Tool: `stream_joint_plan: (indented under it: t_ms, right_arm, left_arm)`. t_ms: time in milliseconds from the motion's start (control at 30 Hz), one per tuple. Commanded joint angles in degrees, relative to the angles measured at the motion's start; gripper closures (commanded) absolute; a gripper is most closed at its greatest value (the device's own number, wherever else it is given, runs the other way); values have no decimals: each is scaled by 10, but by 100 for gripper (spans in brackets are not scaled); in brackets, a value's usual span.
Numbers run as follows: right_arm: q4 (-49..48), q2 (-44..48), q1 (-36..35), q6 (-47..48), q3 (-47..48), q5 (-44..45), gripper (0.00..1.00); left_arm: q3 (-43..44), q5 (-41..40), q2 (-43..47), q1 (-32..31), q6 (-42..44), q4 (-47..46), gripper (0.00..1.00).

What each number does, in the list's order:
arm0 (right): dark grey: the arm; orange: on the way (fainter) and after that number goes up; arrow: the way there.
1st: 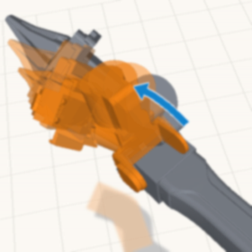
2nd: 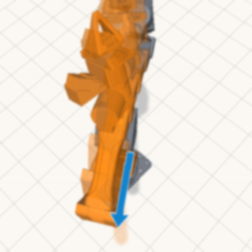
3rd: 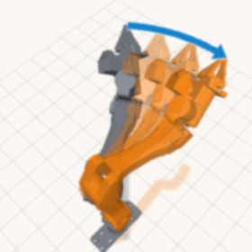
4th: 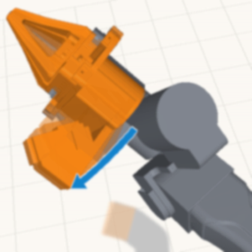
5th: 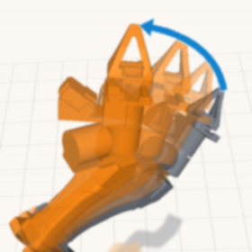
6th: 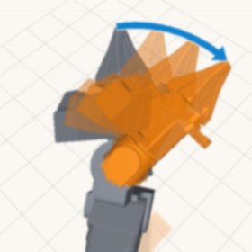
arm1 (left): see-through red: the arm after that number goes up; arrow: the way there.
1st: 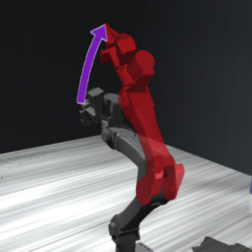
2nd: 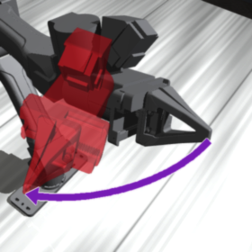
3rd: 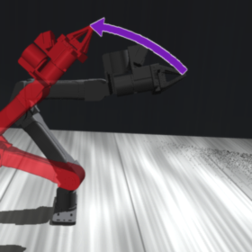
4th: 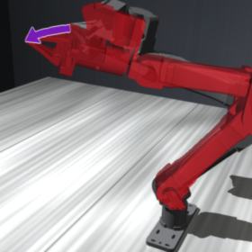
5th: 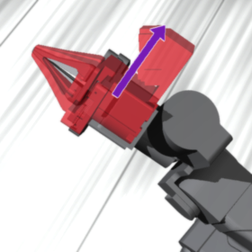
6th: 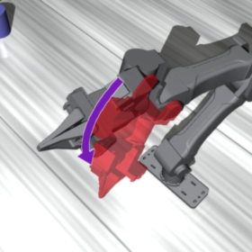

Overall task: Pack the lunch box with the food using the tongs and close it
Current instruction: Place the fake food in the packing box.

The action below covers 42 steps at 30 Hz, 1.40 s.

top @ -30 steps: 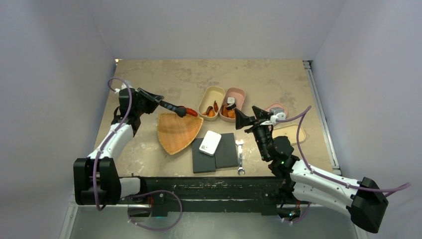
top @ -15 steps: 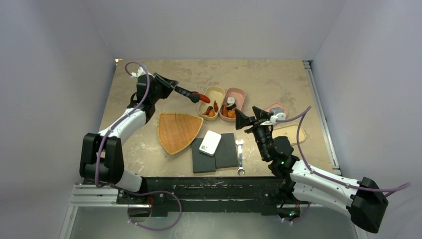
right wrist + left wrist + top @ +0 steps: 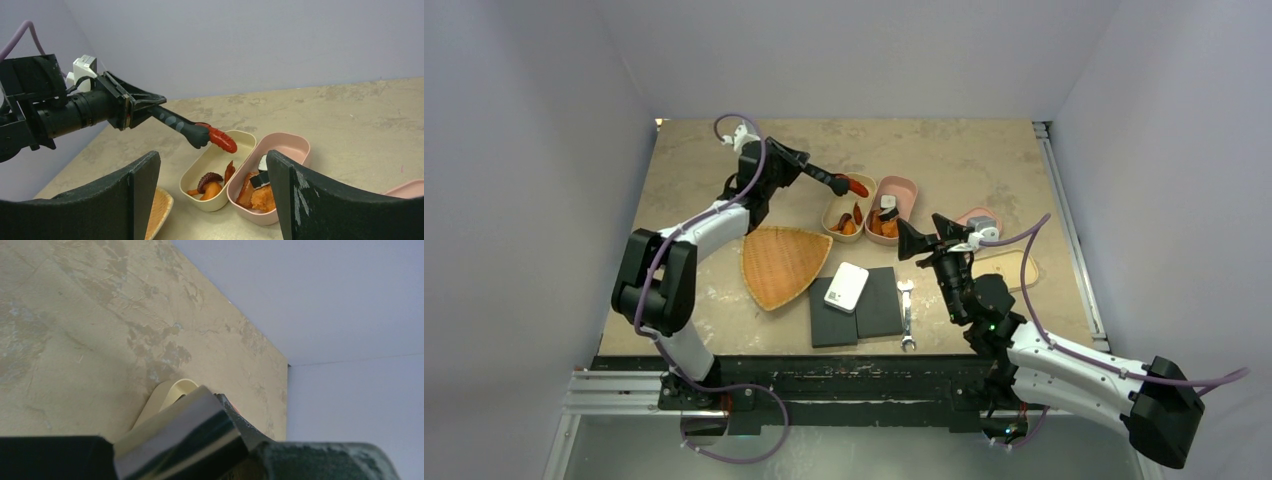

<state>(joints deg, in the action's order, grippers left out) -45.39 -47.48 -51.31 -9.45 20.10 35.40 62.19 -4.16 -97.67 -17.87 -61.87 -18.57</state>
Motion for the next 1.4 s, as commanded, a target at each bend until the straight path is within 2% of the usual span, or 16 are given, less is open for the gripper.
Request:
stream_joint_plan:
  t_ms: [0, 133, 400, 867, 1133, 1367]
  right_arm:
    - [-15, 10, 2, -4, -8, 17, 19]
    - [-15, 11, 2, -4, -8, 18, 19]
    - [-15, 12, 2, -4, -9, 20, 18]
    - [-15, 12, 2, -5, -11, 20, 18]
    - [-15, 12, 2, -5, -12, 21, 18]
    - [-15, 13, 2, -4, -12, 23, 18]
  left_arm:
    - [38, -54, -10, -22, 19, -65, 100]
    - [50, -67, -22, -34, 30, -62, 100]
    - [59, -99, -22, -47, 55, -48, 92]
    - [61, -96, -35, -50, 56, -42, 76]
    - [61, -97, -40, -53, 55, -42, 74]
    - [51, -120, -8, -54, 72, -41, 76]
